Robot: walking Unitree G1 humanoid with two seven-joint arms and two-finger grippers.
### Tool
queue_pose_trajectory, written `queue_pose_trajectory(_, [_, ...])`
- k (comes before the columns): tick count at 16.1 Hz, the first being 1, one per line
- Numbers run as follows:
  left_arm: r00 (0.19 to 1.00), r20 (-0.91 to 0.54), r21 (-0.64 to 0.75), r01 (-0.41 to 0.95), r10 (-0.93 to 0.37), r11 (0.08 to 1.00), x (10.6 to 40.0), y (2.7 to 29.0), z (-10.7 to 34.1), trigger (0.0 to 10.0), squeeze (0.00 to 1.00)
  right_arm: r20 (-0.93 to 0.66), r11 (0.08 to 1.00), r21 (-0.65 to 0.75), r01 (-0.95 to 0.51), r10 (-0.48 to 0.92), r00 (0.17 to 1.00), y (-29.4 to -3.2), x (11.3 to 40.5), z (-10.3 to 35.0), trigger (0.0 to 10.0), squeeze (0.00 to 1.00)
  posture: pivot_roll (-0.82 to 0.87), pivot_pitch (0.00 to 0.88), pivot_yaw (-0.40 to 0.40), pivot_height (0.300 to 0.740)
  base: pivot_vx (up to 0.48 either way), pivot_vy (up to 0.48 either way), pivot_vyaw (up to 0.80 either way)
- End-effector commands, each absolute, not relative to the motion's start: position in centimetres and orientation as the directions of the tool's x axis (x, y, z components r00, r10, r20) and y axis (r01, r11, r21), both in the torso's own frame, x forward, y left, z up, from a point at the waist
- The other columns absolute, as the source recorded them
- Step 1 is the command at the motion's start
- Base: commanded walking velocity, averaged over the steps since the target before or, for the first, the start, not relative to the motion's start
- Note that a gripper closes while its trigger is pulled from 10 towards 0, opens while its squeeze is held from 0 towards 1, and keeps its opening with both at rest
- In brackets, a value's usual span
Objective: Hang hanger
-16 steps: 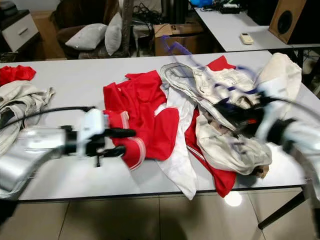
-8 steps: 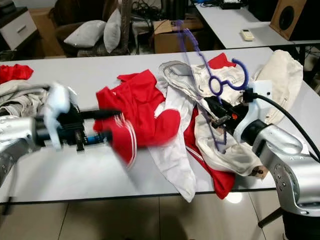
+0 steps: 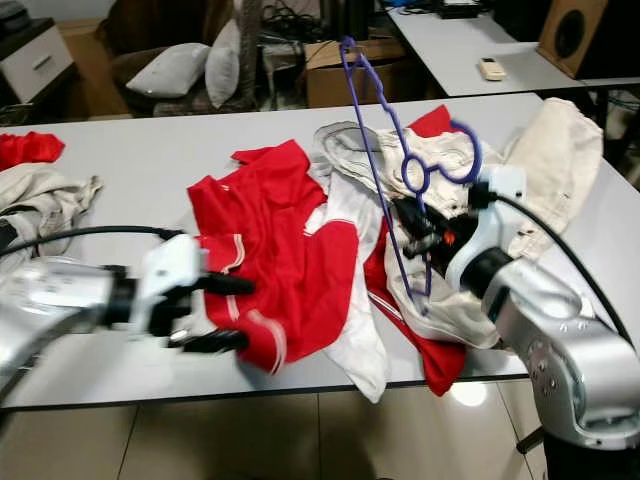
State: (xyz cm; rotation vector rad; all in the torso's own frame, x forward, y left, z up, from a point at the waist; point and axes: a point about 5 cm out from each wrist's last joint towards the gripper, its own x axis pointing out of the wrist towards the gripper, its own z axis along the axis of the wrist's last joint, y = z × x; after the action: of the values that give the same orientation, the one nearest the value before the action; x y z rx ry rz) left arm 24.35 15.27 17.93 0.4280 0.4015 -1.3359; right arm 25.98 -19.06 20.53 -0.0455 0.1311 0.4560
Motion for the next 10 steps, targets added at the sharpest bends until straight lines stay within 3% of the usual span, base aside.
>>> queue_pose_trajectory(1, [0.132, -0.565, 0.027, 0.990, -0.814, 0.142, 23.5, 16.5, 17.6, 10.0, 1.00, -0.144, 0.893, -0.009, -0.450, 0.444, 0.884, -18.6, 25.8, 20.4, 10.0, 0.00, -0.05, 0.000, 0.104, 0.740, 0.000, 0.000, 0.00])
queue_pose_trajectory(2, [0.164, -0.538, 0.034, 0.984, -0.827, 0.173, 23.7, 16.9, 17.8, 10.0, 1.00, -0.142, 0.894, 0.002, -0.447, 0.443, 0.885, -18.5, 25.7, 20.3, 10.0, 0.00, -0.05, 0.000, 0.104, 0.740, 0.000, 0.000, 0.00])
queue_pose_trajectory(5, [0.315, -0.147, -0.050, 0.944, -0.938, 0.325, 25.4, 17.4, 21.5, 10.0, 1.00, -0.092, 0.918, -0.004, -0.397, 0.395, 0.914, -18.3, 25.7, 20.3, 10.0, 0.00, -0.05, 0.000, 0.108, 0.740, 0.000, 0.000, 0.00])
queue_pose_trajectory(6, [0.384, -0.086, -0.055, 0.920, -0.919, 0.389, 26.0, 17.6, 21.9, 10.0, 0.99, -0.056, 0.940, -0.027, -0.341, 0.339, 0.939, -18.2, 25.7, 20.4, 10.0, 0.00, -0.06, 0.000, 0.109, 0.740, 0.000, 0.000, 0.00])
queue_pose_trajectory(7, [0.520, -0.028, -0.062, 0.852, -0.854, 0.520, 27.3, 17.9, 22.1, 10.0, 0.00, -0.041, 0.948, -0.008, -0.318, 0.318, 0.947, -18.0, 25.7, 20.5, 10.0, 0.00, -0.06, 0.000, 0.111, 0.740, 0.000, 0.000, 0.00])
queue_pose_trajectory(9, [0.651, 0.014, -0.040, 0.758, -0.759, 0.650, 28.7, 17.8, 22.2, 10.0, 0.00, -0.030, 0.950, 0.003, -0.313, 0.313, 0.949, -17.8, 25.5, 20.6, 10.0, 0.00, -0.07, 0.000, 0.111, 0.740, 0.000, 0.000, 0.00])
queue_pose_trajectory(10, [0.701, 0.024, 0.006, 0.712, -0.712, 0.702, 28.8, 16.3, 21.6, 10.0, 0.00, -0.030, 0.957, -0.010, -0.291, 0.290, 0.956, -17.3, 24.8, 20.2, 10.0, 0.00, -0.09, 0.000, 0.118, 0.740, 0.000, 0.000, 0.00])
